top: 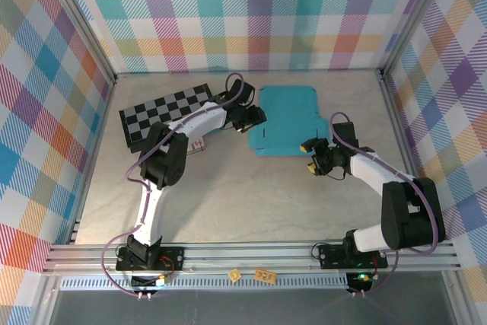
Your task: Fold the paper box
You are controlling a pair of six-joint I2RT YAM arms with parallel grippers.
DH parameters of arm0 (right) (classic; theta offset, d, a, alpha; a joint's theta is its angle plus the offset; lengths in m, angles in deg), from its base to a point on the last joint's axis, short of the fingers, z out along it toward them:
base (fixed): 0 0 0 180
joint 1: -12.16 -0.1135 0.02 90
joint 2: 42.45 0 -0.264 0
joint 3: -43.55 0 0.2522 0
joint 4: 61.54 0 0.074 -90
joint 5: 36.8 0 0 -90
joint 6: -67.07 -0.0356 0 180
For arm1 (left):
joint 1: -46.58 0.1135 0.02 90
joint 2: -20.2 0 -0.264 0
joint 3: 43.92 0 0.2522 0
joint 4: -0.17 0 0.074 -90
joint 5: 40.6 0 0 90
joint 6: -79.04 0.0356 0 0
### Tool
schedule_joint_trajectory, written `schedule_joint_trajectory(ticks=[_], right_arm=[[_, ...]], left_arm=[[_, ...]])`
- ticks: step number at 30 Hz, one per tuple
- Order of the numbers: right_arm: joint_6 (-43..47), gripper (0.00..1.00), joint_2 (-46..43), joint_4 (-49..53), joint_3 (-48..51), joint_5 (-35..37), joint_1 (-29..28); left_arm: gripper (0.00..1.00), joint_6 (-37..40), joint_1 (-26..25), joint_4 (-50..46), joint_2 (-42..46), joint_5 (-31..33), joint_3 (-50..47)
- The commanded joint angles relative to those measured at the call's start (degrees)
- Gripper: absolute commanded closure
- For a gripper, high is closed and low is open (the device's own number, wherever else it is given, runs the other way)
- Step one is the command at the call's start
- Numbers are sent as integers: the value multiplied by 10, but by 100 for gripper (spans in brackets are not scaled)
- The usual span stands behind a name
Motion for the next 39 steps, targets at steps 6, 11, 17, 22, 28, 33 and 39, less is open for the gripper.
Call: schedule_joint_trajectory(ticks=[6, 11, 17, 22, 28, 33, 39], right_arm=[[-80, 42, 49, -131, 17, -14, -5], [-93, 43, 79, -165, 22, -13, -5], [-92, 45, 117, -217, 25, -6, -6], [-88, 45, 131, -242, 27, -2, -6], [-89, 50, 163, -367, 60, -2, -1], [-93, 54, 191, -472, 67, -14, 1], [-103, 59, 197, -510, 65, -7, 1]], left_arm=[[53, 7, 30, -4, -51, -19, 58], [53, 5, 40, 1, -79, -45, 74], [54, 5, 39, 3, -87, -77, 60], [54, 6, 38, 10, -80, -80, 33], [58, 1, 38, 17, -66, -82, 4], [63, -4, 37, 27, -54, -90, -16], [69, -15, 36, 33, -47, -99, -26]])
